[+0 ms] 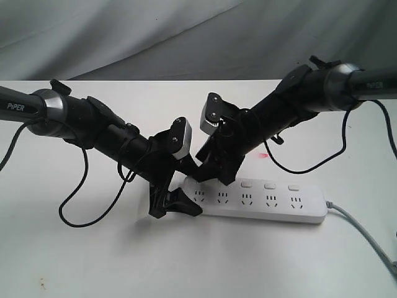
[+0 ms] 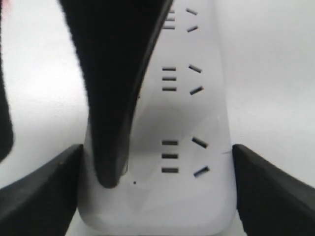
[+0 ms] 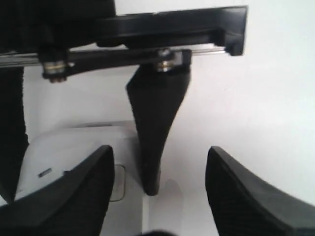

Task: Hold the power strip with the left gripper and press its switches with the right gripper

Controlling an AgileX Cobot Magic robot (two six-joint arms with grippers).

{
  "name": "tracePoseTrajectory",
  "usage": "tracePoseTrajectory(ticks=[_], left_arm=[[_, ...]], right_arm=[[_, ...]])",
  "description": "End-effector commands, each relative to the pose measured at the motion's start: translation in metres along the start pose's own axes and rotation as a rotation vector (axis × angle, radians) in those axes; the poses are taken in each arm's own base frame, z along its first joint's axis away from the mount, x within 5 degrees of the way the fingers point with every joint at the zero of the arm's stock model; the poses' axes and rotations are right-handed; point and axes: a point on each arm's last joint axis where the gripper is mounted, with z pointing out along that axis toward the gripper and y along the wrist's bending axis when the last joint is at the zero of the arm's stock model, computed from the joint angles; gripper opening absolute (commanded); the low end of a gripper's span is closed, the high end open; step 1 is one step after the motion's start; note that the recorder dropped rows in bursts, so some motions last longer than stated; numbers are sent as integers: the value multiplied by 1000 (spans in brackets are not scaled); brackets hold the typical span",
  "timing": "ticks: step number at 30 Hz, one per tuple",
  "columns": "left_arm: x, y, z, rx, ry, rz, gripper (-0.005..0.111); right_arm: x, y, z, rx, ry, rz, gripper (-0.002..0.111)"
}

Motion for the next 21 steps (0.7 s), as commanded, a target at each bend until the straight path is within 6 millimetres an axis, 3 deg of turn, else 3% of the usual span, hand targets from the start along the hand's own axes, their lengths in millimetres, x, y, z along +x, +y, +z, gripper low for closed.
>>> tracePoseTrajectory(ticks=[1,12,21], left_arm=[[-2,1,1,4,-7,10,0],[-2,1,1,4,-7,10,0],[-2,1,1,4,-7,10,0]], right_arm=[[-3,-1,-5,26,4,-26,52],[19,-1,14,-22,78,1,52],[29,-3,16,1,175,-34,52]])
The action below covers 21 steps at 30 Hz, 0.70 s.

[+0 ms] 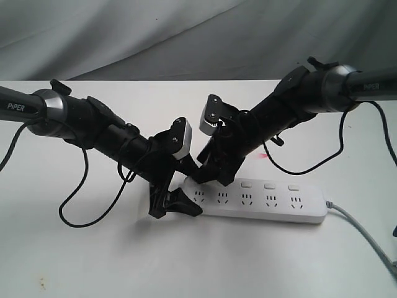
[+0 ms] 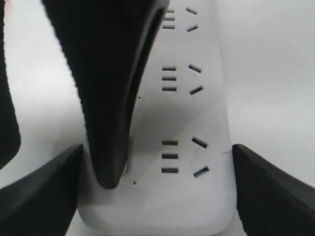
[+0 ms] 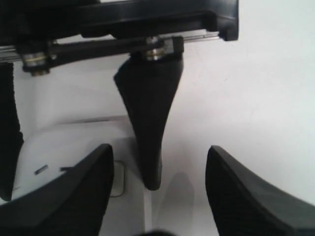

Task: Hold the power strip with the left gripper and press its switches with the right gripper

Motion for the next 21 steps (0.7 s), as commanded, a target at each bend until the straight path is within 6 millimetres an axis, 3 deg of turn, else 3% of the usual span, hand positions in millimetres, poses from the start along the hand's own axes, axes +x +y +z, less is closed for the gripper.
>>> tracePoseTrajectory(ticks=[1,4,7,11,14,21], left_arm=[[-2,1,1,4,-7,10,0],[-2,1,1,4,-7,10,0],[-2,1,1,4,-7,10,0],[-2,1,1,4,-7,10,0],[-2,1,1,4,-7,10,0],[-2,1,1,4,-7,10,0]], right_arm=[[21,-4,11,25,133,-73,52],[19,-2,12,1,101,-48,52],[-7,-1,-26,16,-64,-53,52],[-5,-6,-70,51,-89,-47,52],[4,-6,-72,32,-80,-13,52],[23,-5,-49,41,-41,25,52]])
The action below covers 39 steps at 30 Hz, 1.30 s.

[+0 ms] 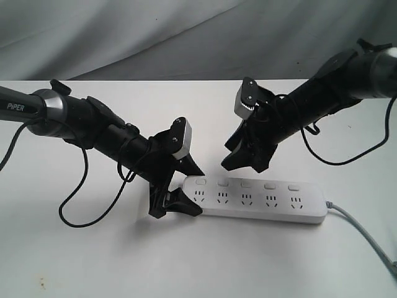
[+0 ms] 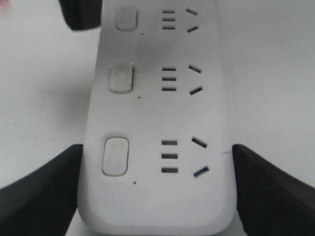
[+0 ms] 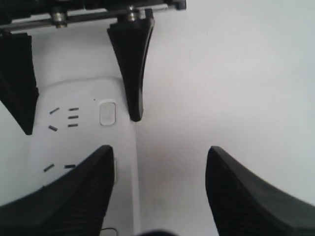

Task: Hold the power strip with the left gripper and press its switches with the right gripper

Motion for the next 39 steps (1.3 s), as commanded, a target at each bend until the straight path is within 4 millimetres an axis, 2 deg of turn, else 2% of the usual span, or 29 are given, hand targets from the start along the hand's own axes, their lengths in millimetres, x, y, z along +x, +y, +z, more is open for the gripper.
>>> tracePoseTrajectory(ticks=[1,13,18,39], left_arm=[[-2,1,1,4,-7,12,0],[-2,1,1,4,-7,12,0],[-2,1,1,4,-7,12,0],[-2,1,1,4,-7,12,0]], right_arm=[[8,-1,11,4,15,9,52],[19,-2,25,-28,21,45,52],[15,-1,23,-33,-13,58,52],[18,-1,24,-36,23,39,52]])
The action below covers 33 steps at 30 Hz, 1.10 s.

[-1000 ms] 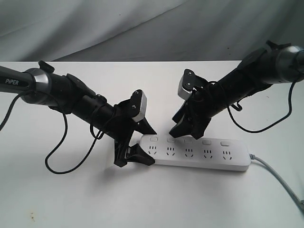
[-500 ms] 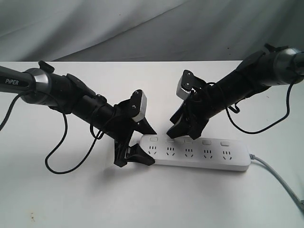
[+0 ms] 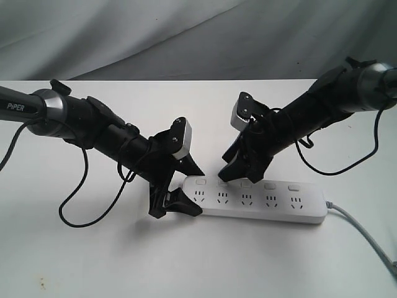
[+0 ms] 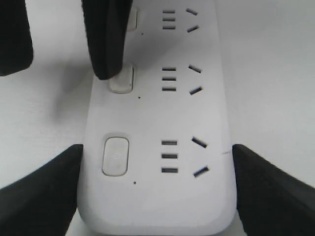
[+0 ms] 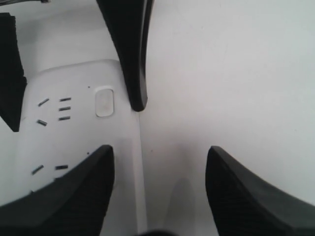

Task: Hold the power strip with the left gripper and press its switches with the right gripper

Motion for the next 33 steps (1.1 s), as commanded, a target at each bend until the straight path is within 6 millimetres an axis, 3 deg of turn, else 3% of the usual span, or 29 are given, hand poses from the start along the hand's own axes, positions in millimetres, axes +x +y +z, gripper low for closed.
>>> tracePoseTrajectory(ticks=[1,11,19,25,33], left_arm=[[-2,1,1,4,-7,10,0],[-2,1,1,4,-7,10,0],[-2,1,1,4,-7,10,0],[-2,1,1,4,-7,10,0],[-2,1,1,4,-7,10,0]], right_arm=[[2,1,2,-6,21,-11,52],[6,6,24,-18,102,-31,52],[5,3,16,1,80,1,52],[-13,7,-7,39,40,-37,52],[6,2,11,6,90,-8,52]])
